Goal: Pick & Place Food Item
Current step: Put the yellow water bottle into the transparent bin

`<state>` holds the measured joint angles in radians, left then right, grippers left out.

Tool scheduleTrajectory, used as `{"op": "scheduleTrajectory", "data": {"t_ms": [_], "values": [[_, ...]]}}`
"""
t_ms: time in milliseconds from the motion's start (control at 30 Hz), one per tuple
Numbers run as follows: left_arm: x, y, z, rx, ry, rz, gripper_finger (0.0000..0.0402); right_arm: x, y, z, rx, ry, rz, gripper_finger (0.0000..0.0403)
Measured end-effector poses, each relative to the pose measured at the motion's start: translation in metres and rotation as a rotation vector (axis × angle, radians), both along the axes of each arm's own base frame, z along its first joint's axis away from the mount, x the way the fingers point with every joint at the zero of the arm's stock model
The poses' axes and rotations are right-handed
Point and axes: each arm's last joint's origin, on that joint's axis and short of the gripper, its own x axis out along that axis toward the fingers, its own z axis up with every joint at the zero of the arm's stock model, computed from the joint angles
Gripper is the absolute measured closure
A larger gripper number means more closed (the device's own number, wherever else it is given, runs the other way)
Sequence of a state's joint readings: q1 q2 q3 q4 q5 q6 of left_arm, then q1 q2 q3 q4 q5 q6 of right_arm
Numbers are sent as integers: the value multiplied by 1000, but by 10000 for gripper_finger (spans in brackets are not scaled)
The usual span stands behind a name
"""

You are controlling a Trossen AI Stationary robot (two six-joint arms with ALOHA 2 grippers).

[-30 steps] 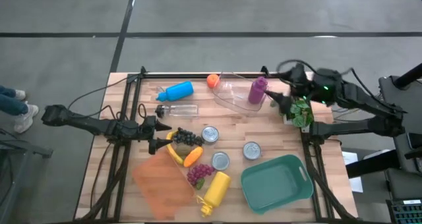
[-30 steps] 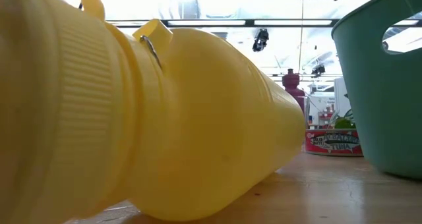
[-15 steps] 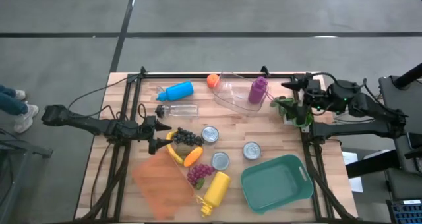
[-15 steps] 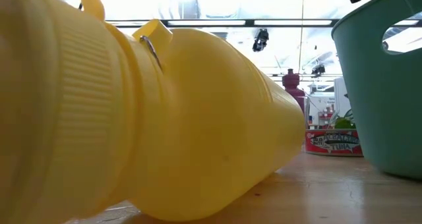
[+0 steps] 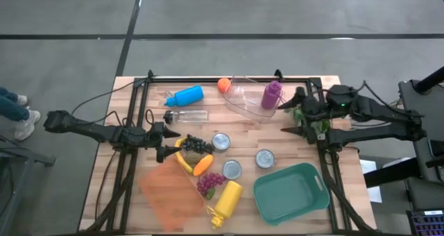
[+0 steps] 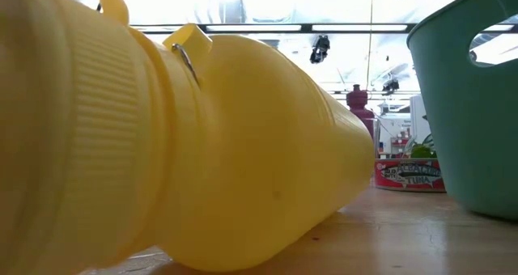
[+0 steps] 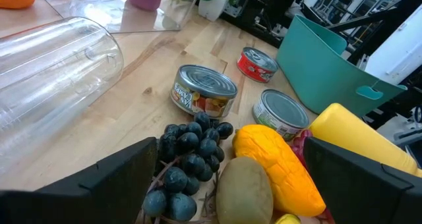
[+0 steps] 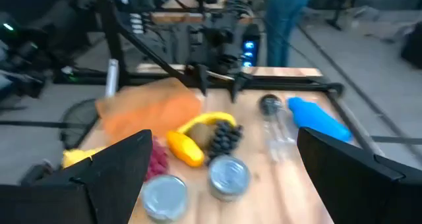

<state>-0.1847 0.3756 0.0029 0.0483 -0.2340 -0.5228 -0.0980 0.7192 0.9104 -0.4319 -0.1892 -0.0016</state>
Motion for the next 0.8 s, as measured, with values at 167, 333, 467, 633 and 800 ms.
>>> {"op": "scheduleTrajectory", "data": {"t_ms": [167,333,467,633,800], "values": [[0,0,0,0,-1,0,18,30,17,-2,-16,-32,82,27],[0,0,0,0,-1,1,18,64,44,-13,-75,-29,120,27],[0,0,0,0,-1,0,18,85,68,-23,-102,33,154,27],[0,0,0,0,-1,0,18,102,98,-18,-197,98,198,27],[0,0,0,0,0,0,18,121,119,-14,-260,229,265,27]]}}
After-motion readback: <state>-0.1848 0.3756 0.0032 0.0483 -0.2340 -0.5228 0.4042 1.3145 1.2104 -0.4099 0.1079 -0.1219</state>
